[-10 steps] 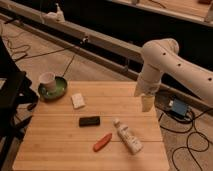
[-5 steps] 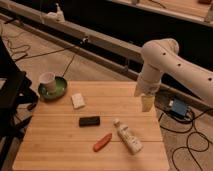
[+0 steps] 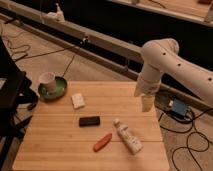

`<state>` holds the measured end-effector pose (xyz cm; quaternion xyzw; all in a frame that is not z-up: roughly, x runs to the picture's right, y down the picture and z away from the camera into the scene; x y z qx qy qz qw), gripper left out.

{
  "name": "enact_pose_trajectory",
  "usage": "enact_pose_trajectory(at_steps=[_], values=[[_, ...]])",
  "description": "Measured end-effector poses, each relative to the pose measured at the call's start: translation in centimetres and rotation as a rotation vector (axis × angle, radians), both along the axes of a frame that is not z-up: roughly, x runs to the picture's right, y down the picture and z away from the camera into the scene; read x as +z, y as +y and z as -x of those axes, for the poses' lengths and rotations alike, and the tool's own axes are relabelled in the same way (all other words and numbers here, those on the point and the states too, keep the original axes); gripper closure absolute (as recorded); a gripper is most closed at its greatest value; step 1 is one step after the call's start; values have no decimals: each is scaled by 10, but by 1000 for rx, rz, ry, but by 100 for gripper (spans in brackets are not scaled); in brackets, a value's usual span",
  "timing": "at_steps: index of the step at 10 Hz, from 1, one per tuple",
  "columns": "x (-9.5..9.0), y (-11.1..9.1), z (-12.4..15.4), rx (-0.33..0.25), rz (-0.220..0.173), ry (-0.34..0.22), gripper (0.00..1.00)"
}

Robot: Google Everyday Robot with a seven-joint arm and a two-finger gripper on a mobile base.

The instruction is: Place the white sponge in the ceramic cup

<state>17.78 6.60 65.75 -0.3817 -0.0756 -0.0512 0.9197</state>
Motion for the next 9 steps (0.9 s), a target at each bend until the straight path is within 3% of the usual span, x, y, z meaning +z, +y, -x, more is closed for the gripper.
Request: enact_pose_trajectory(at_steps=[5,9], values=[[0,-5,0,-14,-4,-11,38],[25,-28,54,-90,1,-198,38]])
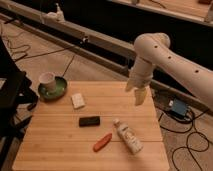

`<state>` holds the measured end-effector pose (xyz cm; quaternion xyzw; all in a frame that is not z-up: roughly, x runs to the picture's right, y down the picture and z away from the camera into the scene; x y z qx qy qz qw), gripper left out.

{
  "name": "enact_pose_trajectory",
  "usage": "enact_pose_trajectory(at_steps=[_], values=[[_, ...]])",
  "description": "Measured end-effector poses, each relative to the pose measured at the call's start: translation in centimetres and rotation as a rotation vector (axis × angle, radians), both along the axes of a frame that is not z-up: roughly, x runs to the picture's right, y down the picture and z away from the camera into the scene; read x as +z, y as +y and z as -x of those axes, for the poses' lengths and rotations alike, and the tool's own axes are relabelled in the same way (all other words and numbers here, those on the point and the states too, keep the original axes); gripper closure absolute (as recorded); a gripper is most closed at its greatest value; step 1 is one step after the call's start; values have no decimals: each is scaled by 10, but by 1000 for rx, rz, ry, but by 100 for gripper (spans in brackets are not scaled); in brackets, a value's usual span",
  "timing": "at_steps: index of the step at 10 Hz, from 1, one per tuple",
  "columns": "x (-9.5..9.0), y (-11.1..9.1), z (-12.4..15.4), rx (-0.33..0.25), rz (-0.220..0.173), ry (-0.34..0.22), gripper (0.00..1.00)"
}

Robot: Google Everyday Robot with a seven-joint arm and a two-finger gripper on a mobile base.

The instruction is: Place the white sponge in the ceramic cup

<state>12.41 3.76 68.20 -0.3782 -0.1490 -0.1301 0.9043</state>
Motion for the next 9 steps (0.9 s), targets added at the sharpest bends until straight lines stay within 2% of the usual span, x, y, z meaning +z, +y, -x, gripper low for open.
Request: enact_pose_trajectory(at_steps=[3,5,6,9], values=[[30,0,35,-43,1,-85,38],[60,-2,56,-92,-47,-106,38],[66,-3,61,-100,-62,-108,38],[91,-12,91,-102,-145,-119,38]])
